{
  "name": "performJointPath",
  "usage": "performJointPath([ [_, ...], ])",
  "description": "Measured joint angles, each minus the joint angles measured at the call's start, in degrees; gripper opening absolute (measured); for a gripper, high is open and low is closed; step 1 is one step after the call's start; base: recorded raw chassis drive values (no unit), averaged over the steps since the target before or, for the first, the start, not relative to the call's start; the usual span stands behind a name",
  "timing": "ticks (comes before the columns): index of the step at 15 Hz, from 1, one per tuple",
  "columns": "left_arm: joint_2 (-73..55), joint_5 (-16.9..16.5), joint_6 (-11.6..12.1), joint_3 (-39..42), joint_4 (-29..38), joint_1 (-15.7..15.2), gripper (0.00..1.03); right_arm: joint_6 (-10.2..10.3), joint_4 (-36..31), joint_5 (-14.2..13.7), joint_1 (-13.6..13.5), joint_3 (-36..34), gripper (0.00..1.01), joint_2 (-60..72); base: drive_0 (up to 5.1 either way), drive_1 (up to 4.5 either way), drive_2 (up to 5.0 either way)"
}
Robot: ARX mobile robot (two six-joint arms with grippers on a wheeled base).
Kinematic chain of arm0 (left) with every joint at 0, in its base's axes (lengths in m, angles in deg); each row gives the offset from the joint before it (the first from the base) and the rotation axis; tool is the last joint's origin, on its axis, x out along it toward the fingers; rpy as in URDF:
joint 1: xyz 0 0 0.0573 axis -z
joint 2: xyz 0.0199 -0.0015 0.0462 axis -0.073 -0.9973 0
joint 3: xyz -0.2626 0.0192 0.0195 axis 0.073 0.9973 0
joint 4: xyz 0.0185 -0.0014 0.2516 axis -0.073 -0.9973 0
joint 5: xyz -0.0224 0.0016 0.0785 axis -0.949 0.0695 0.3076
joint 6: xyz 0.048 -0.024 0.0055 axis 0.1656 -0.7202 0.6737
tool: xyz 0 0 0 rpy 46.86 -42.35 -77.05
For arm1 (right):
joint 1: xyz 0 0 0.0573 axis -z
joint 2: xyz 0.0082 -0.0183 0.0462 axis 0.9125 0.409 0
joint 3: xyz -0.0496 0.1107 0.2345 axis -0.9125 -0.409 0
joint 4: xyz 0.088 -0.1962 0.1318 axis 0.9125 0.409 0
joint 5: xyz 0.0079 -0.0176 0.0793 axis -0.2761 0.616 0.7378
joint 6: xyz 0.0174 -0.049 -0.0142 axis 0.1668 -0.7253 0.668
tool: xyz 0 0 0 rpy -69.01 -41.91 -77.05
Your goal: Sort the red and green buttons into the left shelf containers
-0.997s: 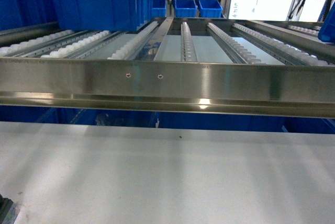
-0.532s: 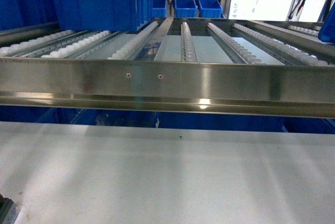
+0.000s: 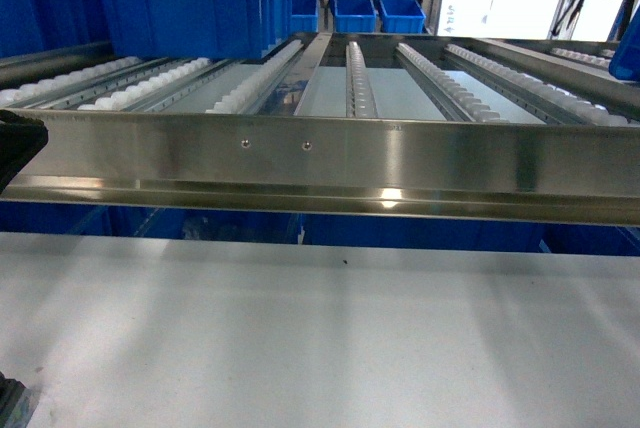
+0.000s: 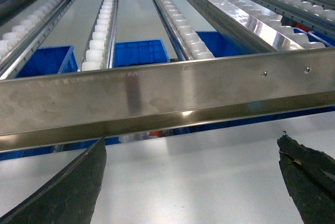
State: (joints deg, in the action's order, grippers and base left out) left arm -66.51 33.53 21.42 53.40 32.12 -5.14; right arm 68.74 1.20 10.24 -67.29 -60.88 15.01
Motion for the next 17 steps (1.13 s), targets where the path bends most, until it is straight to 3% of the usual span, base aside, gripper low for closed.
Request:
performJointPath([
  [7, 0.0, 0.0, 0.1, 0.0, -0.1, 0.0, 0.98, -7.4, -0.7, 4.4, 7.2, 1.4, 0.98, 13.9, 0.0, 0.00, 0.0],
  [8, 0.0, 0.0, 0.1, 0.0, -0.1, 0.0, 0.98, -9.6, -2.3, 5.2, 9.6, 1.4, 0.98, 17.8, 0.0, 0.00, 0.0],
  [9, 0.0, 0.0, 0.1, 0.0, -0.1, 0.0, 0.98, -10.3, -3.3, 6.6, 11.0, 1.5, 0.98, 20.6, 0.0, 0.00, 0.0],
  [16, 0.0, 0.0, 0.1, 0.0, -0.1, 0.0, 0.98, -8.2, -9.1, 9.2, 11.7, 2.2, 0.98, 24.5, 0.0, 0.00, 0.0],
  [17, 0.0, 0.0, 0.1, 0.0, -0.1, 0.0, 0.98, -7.9, -9.6, 10.4, 12.5, 2.2, 0.93, 25.1, 0.0, 0.00, 0.0],
])
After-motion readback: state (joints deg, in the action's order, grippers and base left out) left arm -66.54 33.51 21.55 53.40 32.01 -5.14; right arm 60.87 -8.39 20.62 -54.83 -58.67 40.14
